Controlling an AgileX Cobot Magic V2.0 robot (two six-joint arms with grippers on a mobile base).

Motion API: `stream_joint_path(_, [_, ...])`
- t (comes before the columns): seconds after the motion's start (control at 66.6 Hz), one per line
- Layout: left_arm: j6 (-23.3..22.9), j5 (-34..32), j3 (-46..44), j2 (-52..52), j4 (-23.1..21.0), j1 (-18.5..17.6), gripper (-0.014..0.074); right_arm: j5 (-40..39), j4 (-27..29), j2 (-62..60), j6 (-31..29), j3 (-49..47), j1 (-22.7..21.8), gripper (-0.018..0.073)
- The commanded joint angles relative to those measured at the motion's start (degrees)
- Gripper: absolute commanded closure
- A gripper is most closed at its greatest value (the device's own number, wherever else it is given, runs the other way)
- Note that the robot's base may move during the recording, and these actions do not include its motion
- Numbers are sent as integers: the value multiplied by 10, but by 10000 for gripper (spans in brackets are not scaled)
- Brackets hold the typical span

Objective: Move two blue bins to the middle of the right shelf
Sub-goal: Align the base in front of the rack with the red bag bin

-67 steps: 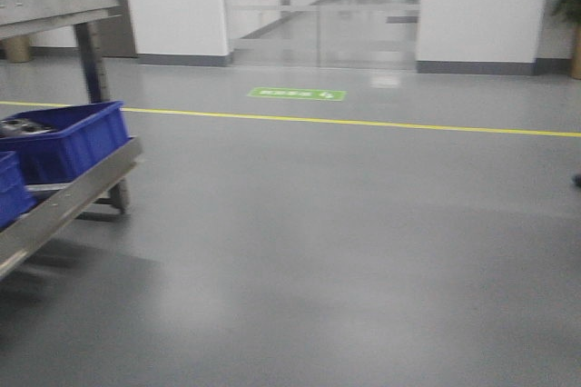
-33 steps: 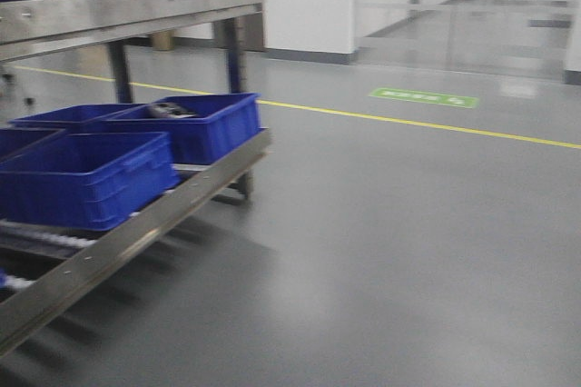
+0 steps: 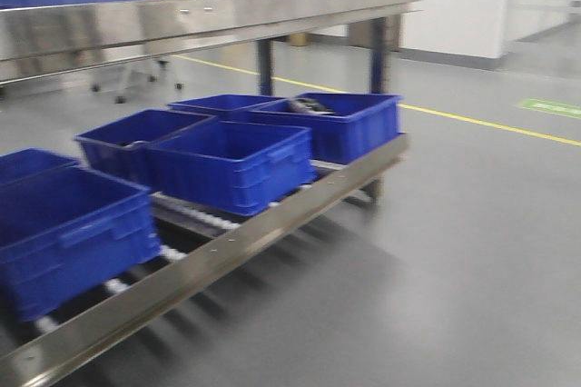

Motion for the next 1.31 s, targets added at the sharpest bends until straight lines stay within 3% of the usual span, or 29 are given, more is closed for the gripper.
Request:
stream_joint_path(0.0, [22, -37, -9, -16, -27, -6, 707, -58, 19, -10, -1, -10, 2, 713])
stream_joint_path(1.291, [22, -37, -9, -16, -27, -6, 707, -58, 19, -10, -1, -10, 2, 713])
